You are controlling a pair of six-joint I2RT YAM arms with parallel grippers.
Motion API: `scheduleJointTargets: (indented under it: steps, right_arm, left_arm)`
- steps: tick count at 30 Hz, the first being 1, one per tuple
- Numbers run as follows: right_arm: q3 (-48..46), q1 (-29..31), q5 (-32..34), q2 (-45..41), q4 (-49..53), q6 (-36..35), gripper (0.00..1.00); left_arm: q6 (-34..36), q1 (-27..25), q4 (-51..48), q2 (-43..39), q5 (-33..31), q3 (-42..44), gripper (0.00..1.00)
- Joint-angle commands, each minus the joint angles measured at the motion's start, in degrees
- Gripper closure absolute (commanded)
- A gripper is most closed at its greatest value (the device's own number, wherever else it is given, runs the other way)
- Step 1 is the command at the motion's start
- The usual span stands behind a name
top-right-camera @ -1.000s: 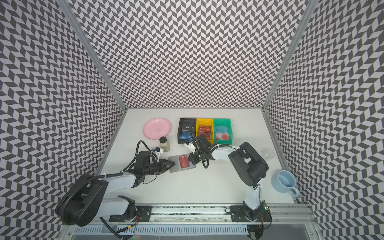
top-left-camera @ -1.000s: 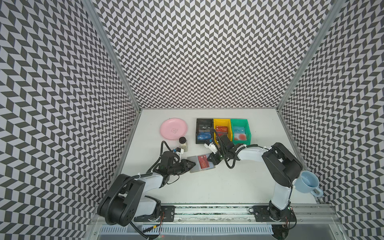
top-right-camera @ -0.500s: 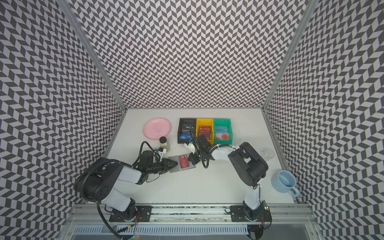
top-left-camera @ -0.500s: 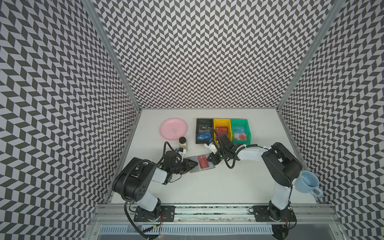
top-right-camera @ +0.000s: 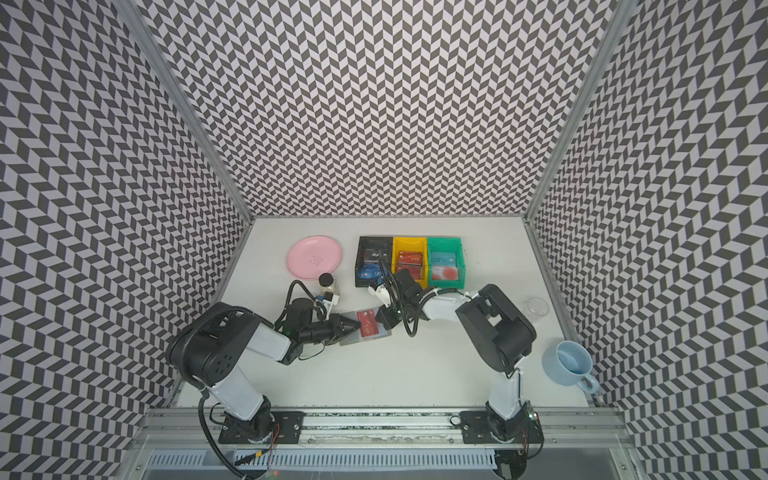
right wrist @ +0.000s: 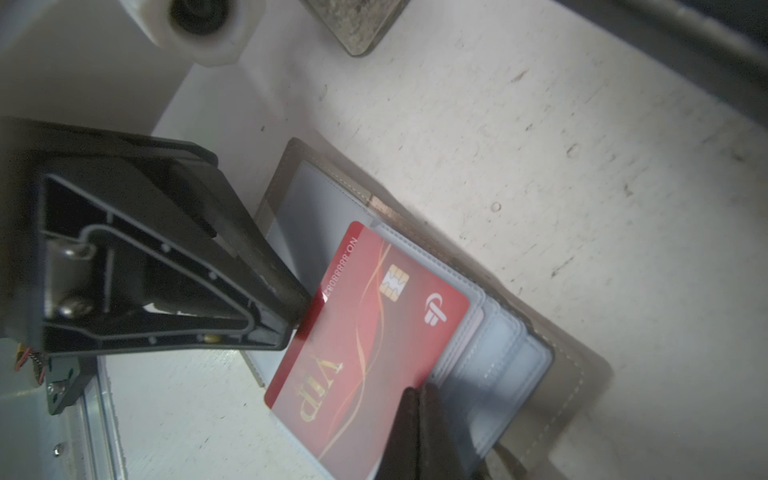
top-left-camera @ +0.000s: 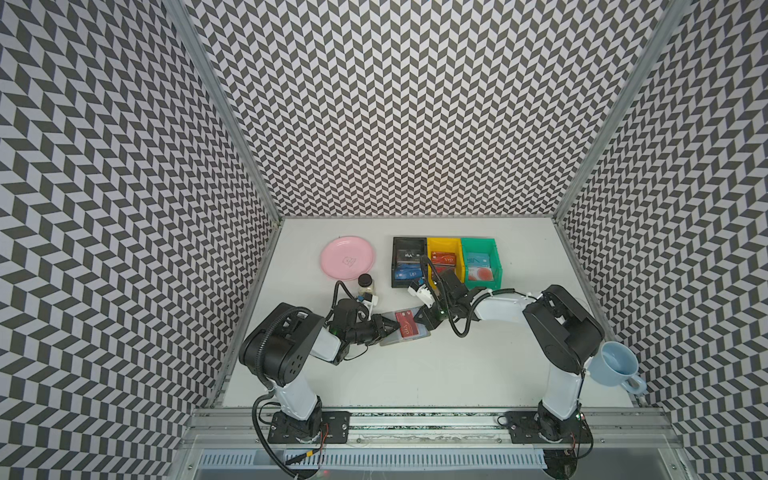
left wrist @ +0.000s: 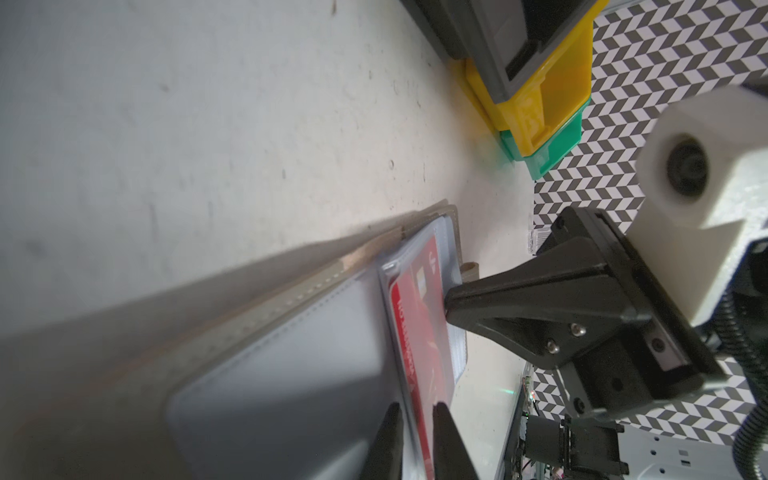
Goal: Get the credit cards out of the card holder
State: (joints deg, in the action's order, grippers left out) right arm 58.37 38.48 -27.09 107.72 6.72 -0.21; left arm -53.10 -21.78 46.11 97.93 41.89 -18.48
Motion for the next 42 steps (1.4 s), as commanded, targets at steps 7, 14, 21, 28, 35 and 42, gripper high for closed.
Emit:
scheduleJointTargets:
  steps: [7,14,21,28,35,42]
  right_arm:
    - [-0.34,0.56,1.07,2.77,2.01,-0.77,1.0]
    - [-0.61,0.54,0.99,2.8,1.91,-0.65,1.0]
    - [-0.8,0.54,0.99,2.75,1.76,-0.69,1.0]
    - [-1.01,0.55,0.68,2.94,1.65,-0.69,1.0]
    - [-1.33,0.54,0.76,2.77,1.5,-0.72,0.99]
    - [-1.38,0.5,0.89,2.77,1.55,-0.71,0.99]
  left_arm:
    - [0.1,-0.33,1.15,-0.38,-0.57,0.35,0.86]
    - [-0.16,-0.44,2.23,1.54,-0.06,-0.11,0.86]
    - [-0.09,-0.54,2.32,2.53,-0.39,-0.32,0.87]
    - [-0.17,-0.78,1.88,2.63,-0.61,-1.12,0.87]
    - [-0.17,-1.12,2.21,4.1,-0.46,-1.76,0.89]
    - [-0.17,-1.25,2.43,4.37,-0.42,-1.39,1.0]
